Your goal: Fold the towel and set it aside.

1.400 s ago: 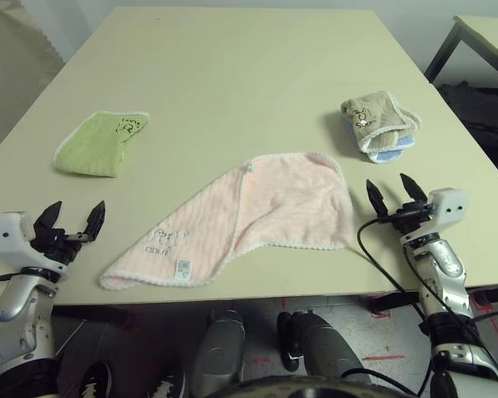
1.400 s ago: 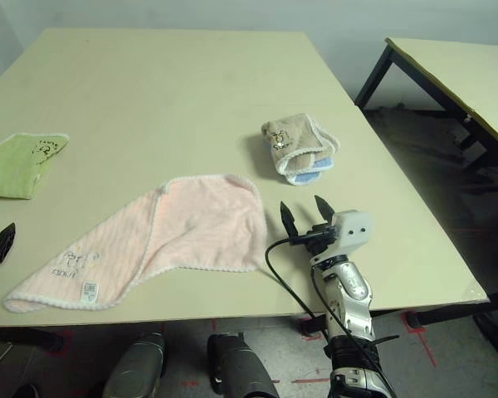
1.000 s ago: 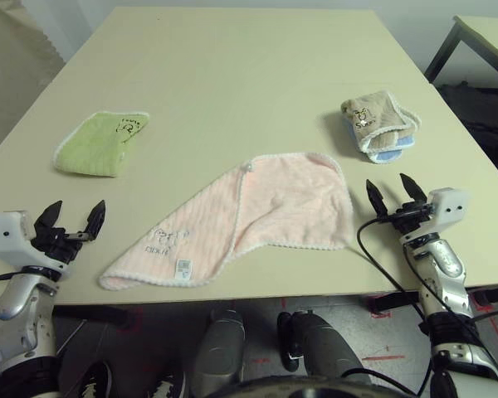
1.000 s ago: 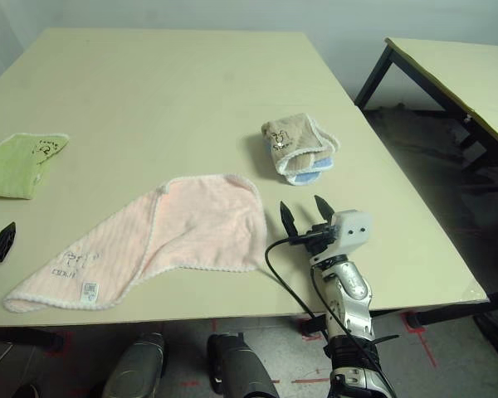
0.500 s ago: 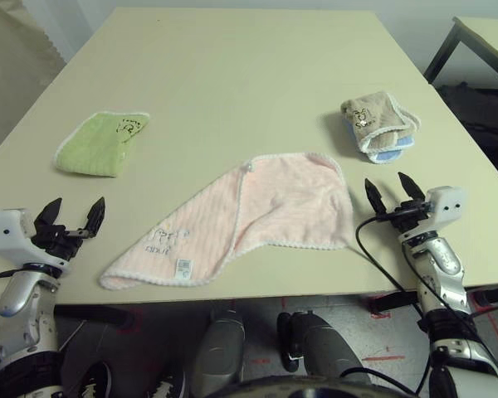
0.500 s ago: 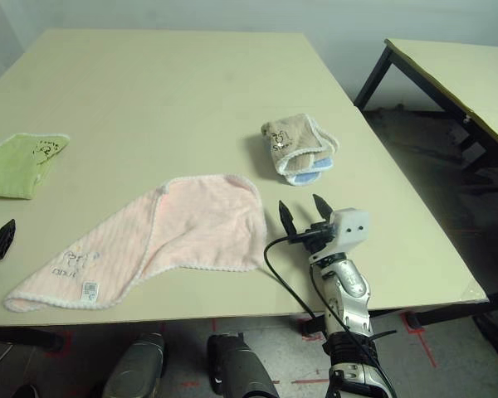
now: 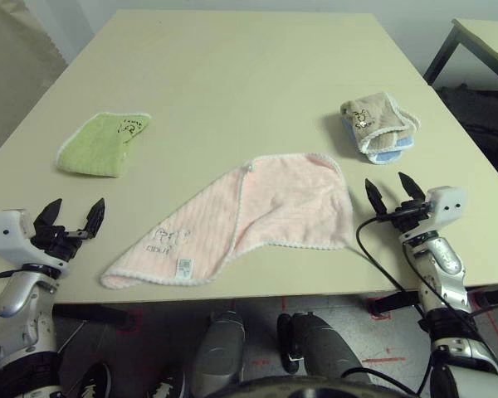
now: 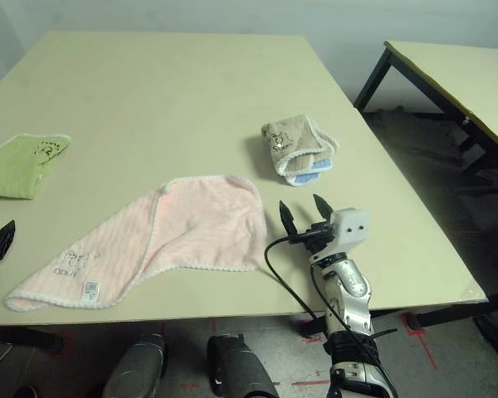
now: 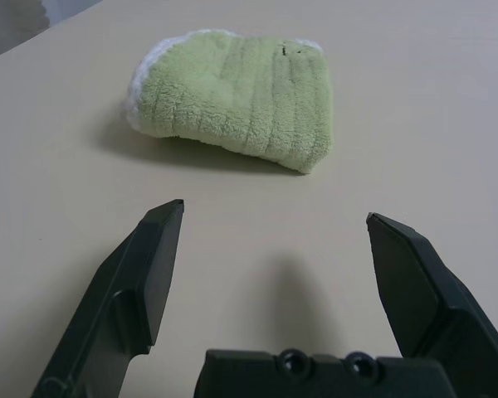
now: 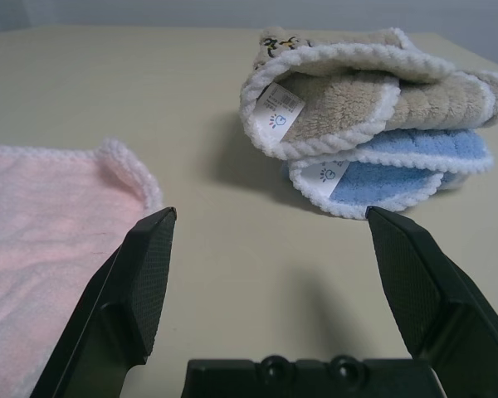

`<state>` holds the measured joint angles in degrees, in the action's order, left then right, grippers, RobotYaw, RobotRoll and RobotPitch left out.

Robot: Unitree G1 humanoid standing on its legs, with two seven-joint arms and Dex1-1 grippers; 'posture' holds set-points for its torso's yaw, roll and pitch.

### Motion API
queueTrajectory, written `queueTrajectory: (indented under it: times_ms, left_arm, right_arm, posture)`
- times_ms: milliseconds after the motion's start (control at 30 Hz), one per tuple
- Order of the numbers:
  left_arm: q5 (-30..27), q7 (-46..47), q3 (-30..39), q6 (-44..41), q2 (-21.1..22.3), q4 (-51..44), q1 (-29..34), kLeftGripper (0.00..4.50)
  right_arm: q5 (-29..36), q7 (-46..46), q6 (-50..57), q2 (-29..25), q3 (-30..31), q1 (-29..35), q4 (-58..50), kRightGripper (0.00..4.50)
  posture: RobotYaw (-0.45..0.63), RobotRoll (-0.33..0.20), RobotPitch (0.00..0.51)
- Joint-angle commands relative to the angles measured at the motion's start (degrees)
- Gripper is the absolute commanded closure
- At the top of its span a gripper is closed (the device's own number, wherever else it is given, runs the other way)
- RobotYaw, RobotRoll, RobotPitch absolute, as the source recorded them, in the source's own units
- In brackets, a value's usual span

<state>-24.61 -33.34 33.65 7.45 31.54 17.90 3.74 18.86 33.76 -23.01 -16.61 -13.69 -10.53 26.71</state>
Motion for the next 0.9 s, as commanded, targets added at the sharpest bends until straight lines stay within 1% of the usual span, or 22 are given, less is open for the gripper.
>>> queueTrajectory:
  times_ms: [33, 133, 167, 267, 367, 433, 533, 600, 633, 733, 800, 900]
  left_arm:
    - [-2.48, -4.53, 0.19, 0.06, 1.11, -2.04, 1.45, 0.01]
    - [-7.2, -12.11, 0.41, -1.56, 2.71, -4.92, 2.73, 0.01]
    - [-10.2, -16.92, 0.08, -2.83, 3.4, -7.46, 4.02, 0.01]
    - [-15.58, -26.07, -0.69, -6.25, 5.28, -13.02, 7.36, 0.01]
    - [-14.74, -37.55, -2.85, -7.78, 11.64, -16.85, 13.21, 0.01]
    - [-14.66, -41.16, -3.37, -8.07, 13.73, -17.0, 14.51, 0.01]
    - [-13.19, -44.31, -4.59, -8.15, 15.5, -16.4, 15.09, 0.01]
    - [-11.91, -44.76, -5.6, -7.23, 15.2, -15.54, 14.48, 0.01]
    - [-11.44, -44.83, -6.01, -6.84, 14.89, -15.23, 14.03, 0.01]
    - [-10.13, -43.97, -7.38, -5.53, 13.47, -15.19, 12.43, 0.01]
    - [-9.56, -43.77, -7.7, -4.95, 12.94, -15.03, 11.77, 0.01]
    - [-8.88, -43.86, -7.82, -3.83, 12.55, -14.27, 11.28, 0.01]
  right_arm:
    - [-0.82, 0.87, -0.07, -1.01, 0.49, 0.3, -0.03, 0.0]
    - [-1.37, 2.38, 0.55, -2.1, 1.59, 0.0, -0.85, 0.0]
    - [-1.78, 4.04, 1.03, -2.7, 2.87, 0.03, -1.64, 0.0]
    - [-1.44, 7.33, 2.81, -3.56, 5.01, 0.13, -3.67, 0.0]
    - [0.89, 11.0, 9.39, -4.66, 6.96, -1.4, -7.27, 0.0]
    - [2.01, 10.7, 13.89, -4.53, 7.27, -2.27, -9.54, 0.0]
    - [1.56, 12.01, 21.25, -4.95, 11.52, -3.22, -17.09, 0.0]
    - [0.91, 9.02, 26.23, -4.17, 12.42, -5.82, -18.95, 0.0]
    - [0.44, 7.69, 27.98, -3.91, 12.56, -7.26, -18.88, 0.0]
    - [-4.06, 1.86, 34.21, -4.06, 14.07, -13.91, -16.58, 0.0]
    - [-6.6, 1.2, 36.98, -4.93, 15.77, -16.61, -15.63, 0.0]
    - [-9.63, 2.55, 40.39, -6.4, 18.83, -19.63, -14.63, 0.0]
  posture:
    - [0.16, 0.0, 0.11]
    - [0.16, 0.0, 0.109]
    - [0.17, 0.0, 0.109]
    - [0.18, 0.0, 0.111]
    - [0.18, 0.0, 0.112]
    - [0.18, 0.0, 0.114]
    - [0.17, 0.0, 0.114]
    - [0.17, 0.0, 0.113]
    - [0.17, 0.0, 0.112]
    - [0.17, 0.0, 0.108]
    - [0.17, 0.0, 0.107]
    - [0.17, 0.0, 0.107]
